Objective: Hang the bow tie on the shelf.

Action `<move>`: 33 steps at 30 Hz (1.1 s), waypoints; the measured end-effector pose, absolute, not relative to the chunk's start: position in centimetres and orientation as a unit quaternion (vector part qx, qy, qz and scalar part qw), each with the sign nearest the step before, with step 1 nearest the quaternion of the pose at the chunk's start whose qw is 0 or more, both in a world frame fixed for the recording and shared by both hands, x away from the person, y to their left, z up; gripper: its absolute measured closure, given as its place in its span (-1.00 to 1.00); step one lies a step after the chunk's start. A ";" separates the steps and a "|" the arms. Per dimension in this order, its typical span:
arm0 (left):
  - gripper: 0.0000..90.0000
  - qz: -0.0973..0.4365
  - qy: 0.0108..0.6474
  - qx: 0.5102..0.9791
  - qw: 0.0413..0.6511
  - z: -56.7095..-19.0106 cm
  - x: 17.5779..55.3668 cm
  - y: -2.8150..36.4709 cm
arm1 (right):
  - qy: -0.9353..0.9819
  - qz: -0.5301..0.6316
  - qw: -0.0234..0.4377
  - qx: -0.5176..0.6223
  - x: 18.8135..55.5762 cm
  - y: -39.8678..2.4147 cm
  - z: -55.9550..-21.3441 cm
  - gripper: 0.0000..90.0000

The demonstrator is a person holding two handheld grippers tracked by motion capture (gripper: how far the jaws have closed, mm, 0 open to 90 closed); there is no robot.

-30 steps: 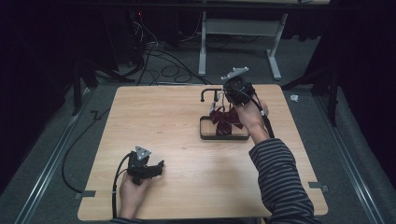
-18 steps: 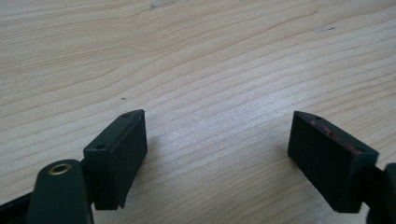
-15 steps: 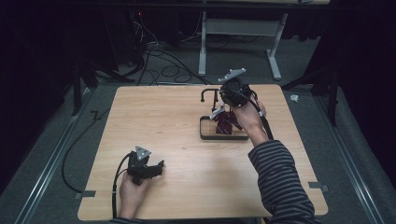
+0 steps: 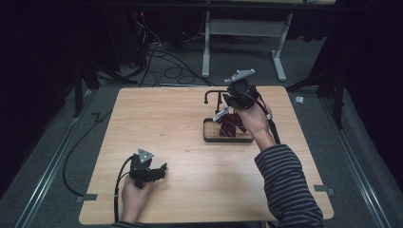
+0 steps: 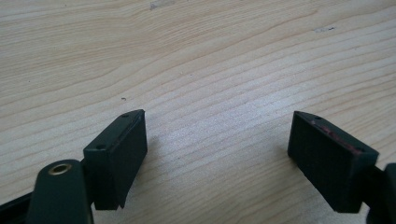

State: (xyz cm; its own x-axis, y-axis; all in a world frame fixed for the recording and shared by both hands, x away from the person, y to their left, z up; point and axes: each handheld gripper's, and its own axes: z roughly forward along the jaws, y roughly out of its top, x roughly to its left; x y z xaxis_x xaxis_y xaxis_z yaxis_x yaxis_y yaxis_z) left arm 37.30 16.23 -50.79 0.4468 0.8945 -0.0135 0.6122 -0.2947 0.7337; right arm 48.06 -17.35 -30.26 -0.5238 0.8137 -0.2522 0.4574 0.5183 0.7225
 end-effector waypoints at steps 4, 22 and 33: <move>-0.55 0.206 0.484 0.778 0.344 -50.8 37.3 16.2 | 0.818 0.309 0.294 0.386 47.6 -17.5 -30.1 0.50; -0.56 0.204 0.483 0.779 0.344 -50.8 37.2 16.2 | 0.811 0.339 0.283 0.384 45.8 -18.3 -29.7 0.44; -0.56 0.204 0.483 0.779 0.344 -50.8 37.2 16.2 | 0.809 0.352 0.277 0.382 44.8 -18.8 -29.6 0.43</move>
